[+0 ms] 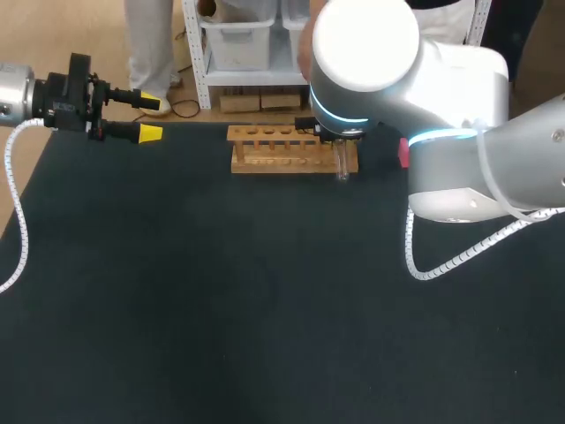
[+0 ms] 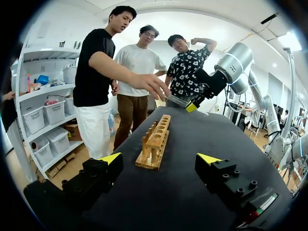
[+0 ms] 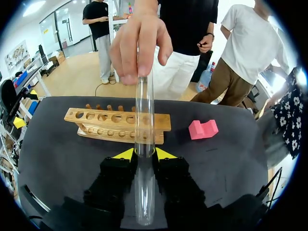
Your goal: Grasp the test tube, adjust it, and insert it.
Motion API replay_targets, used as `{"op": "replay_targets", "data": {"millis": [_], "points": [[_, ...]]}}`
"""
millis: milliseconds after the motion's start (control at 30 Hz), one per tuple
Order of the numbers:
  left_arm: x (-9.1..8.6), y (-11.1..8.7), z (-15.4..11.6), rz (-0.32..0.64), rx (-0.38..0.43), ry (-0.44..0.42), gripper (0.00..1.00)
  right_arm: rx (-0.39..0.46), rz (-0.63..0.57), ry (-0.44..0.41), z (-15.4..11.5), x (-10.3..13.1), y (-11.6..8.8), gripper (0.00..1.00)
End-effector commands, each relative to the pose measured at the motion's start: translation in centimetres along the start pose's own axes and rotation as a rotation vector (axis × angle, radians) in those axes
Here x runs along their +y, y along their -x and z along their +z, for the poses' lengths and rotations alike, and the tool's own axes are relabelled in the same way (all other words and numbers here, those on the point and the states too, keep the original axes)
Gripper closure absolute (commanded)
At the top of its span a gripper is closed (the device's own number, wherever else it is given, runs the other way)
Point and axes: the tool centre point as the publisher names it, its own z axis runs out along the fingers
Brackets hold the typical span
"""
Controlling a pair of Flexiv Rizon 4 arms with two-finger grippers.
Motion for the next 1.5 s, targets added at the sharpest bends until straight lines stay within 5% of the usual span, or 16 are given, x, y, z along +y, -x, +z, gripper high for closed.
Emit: {"op": "replay_targets", "data": {"millis": [33,667,1500], "points": [[-0.1,-0.1,0.0,0.002,-0.001,0.003,0.0,-0.006,0.001,0.0,-0.1,-0.1,-0.1,1.0],[-0.1,-0.1,0.0,0.002,-0.001,0.003,0.0,-0.006,0.001,0.0,-0.1,-0.1,-0.1,1.0],[-0.1,-0.1,0.0,0.002,-0.001,0.003,0.0,0.069,-0.047,0.005,5.1,1.6,0.2,1.0]]}}
